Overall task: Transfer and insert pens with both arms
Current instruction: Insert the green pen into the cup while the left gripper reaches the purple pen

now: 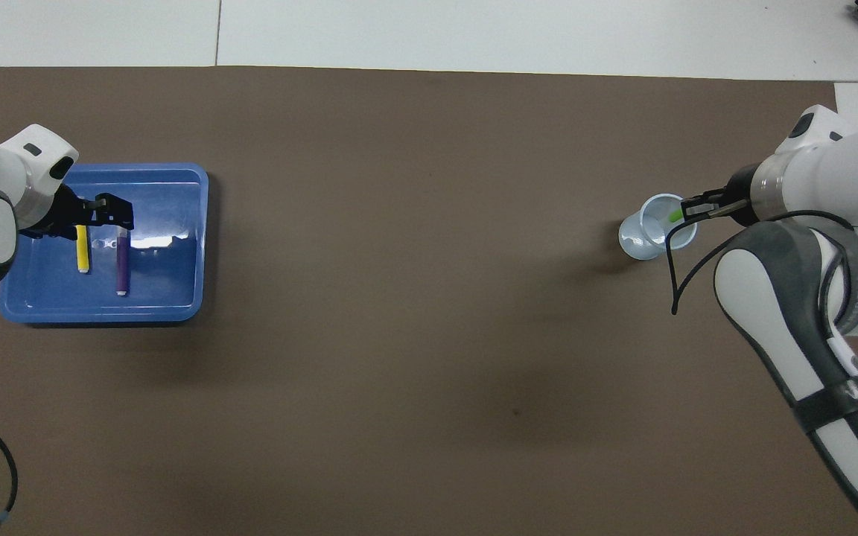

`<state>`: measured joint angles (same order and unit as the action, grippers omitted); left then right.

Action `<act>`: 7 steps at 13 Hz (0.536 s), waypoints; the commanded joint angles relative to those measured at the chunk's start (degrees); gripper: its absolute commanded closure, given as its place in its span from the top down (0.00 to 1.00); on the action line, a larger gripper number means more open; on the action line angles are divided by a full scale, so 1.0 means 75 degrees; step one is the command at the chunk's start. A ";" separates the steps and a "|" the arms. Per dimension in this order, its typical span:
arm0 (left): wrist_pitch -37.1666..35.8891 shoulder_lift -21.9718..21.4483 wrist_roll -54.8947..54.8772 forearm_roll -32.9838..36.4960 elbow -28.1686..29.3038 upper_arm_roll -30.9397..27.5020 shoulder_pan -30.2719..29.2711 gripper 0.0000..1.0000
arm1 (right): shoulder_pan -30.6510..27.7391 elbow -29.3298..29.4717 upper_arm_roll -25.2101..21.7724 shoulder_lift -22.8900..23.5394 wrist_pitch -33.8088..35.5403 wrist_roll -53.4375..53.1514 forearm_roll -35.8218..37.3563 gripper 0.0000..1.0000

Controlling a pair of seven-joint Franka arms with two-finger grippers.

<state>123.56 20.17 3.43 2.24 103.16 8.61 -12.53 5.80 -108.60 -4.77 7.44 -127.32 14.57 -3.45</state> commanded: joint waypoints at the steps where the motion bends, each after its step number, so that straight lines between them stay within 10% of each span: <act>1: 0.0517 0.0170 -0.0129 0.0159 0.0201 0.0070 -0.0204 0.94 | -0.0082 -0.0308 0.0062 -0.0148 -0.0179 -0.0207 -0.0498 0.00; 2: 0.0599 0.0182 -0.0141 0.0159 0.0307 0.0070 -0.0205 0.91 | -0.0082 -0.0332 0.0062 -0.0148 -0.0180 -0.0208 -0.0698 0.04; 4: 0.0764 0.0206 -0.0222 0.0159 0.0320 0.0070 -0.0228 0.89 | -0.0082 -0.0332 0.0062 -0.0148 -0.0168 -0.0219 -0.0712 0.99; 7: 0.0835 0.0287 -0.0282 0.0159 0.0331 0.0070 -0.0217 0.72 | -0.0082 -0.0320 0.0062 -0.0160 -0.0133 -0.0220 -0.0712 1.00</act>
<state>128.51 22.02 2.04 2.27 104.83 8.61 -13.43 5.79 -109.54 -4.82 7.42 -127.33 13.64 -7.92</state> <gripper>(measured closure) 0.163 0.370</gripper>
